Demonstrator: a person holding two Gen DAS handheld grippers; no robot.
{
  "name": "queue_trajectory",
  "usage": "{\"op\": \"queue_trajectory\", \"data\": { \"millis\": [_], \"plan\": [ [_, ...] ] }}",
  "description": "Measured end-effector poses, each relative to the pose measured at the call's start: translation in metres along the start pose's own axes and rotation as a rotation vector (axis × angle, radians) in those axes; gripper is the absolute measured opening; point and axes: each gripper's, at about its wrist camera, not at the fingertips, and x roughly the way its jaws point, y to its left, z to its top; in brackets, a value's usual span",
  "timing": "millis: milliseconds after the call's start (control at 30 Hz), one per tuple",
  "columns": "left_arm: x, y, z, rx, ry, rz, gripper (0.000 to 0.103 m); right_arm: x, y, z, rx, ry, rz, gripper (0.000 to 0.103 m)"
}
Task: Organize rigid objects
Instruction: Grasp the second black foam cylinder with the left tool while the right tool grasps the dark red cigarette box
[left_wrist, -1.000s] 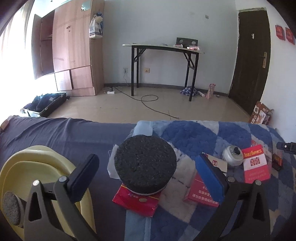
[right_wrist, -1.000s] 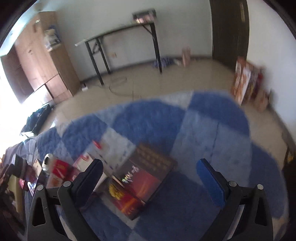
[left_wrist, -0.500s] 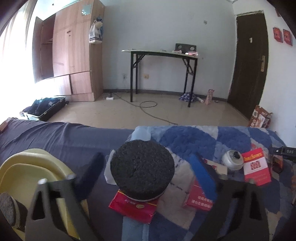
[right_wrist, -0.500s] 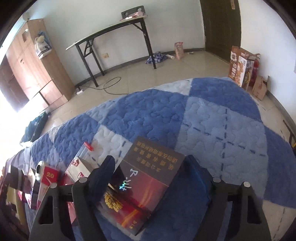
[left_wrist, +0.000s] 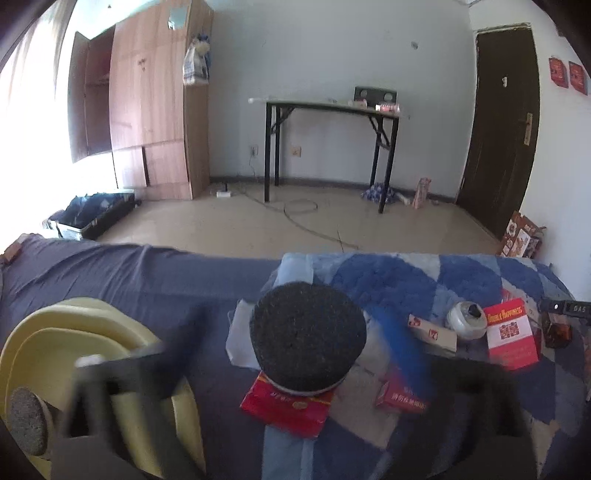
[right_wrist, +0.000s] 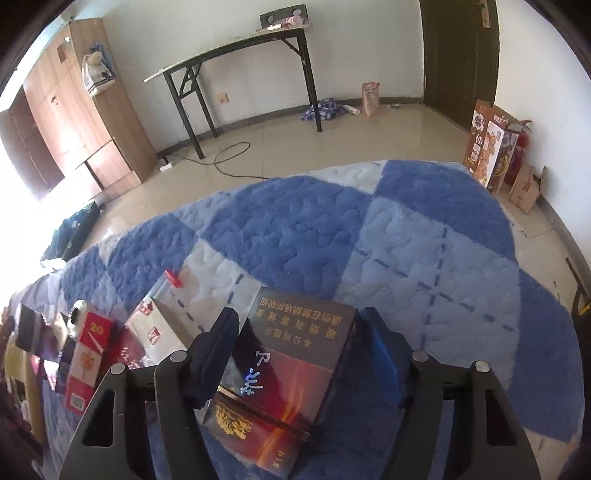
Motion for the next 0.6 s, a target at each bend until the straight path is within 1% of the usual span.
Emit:
{"op": "queue_trajectory", "data": {
  "millis": [33,67,133,233,300,333,367,400,433,467,500,567,600],
  "plan": [
    [-0.002,-0.003,0.0,0.008,-0.02,-0.006,0.103,0.001,0.001,0.0,-0.011,-0.003,-0.01,0.069],
    [-0.001,-0.005,0.0,0.018,-0.016,-0.013,0.103,0.0,0.0,0.0,-0.015,-0.003,-0.012,0.069],
    [0.004,-0.01,-0.001,0.03,0.001,-0.016,0.103,0.001,-0.002,0.001,-0.014,-0.003,-0.01,0.069],
    [0.018,-0.013,-0.007,0.048,0.055,0.012,0.103,0.001,-0.001,0.001,-0.022,0.001,-0.009,0.069],
    [0.023,-0.011,-0.01,0.034,0.065,0.024,0.103,0.001,0.002,0.001,-0.028,-0.002,-0.012,0.07],
    [0.024,-0.007,-0.011,0.004,0.058,0.024,0.102,0.001,0.003,0.0,-0.027,-0.005,-0.011,0.071],
    [0.024,-0.001,-0.011,-0.045,0.046,0.013,0.094,0.002,0.004,0.0,-0.026,-0.013,-0.009,0.071],
    [0.025,0.005,-0.011,-0.085,0.041,-0.001,0.074,0.004,0.005,-0.001,-0.028,-0.023,-0.008,0.076],
    [0.026,0.011,-0.011,-0.129,0.048,-0.03,0.069,0.005,0.005,-0.002,-0.026,-0.031,0.002,0.08],
    [0.026,0.016,-0.012,-0.152,0.051,-0.044,0.069,0.006,0.005,-0.002,-0.021,-0.035,0.012,0.085],
    [0.025,0.018,-0.012,-0.158,0.045,-0.051,0.069,0.006,0.005,-0.002,-0.014,-0.037,0.014,0.086],
    [0.023,0.018,-0.011,-0.145,0.051,-0.053,0.069,0.004,0.007,-0.002,-0.015,-0.028,-0.026,0.089],
    [0.022,0.017,-0.011,-0.142,0.047,-0.045,0.069,0.002,0.007,-0.002,-0.021,-0.023,-0.048,0.093]
  ]
}}
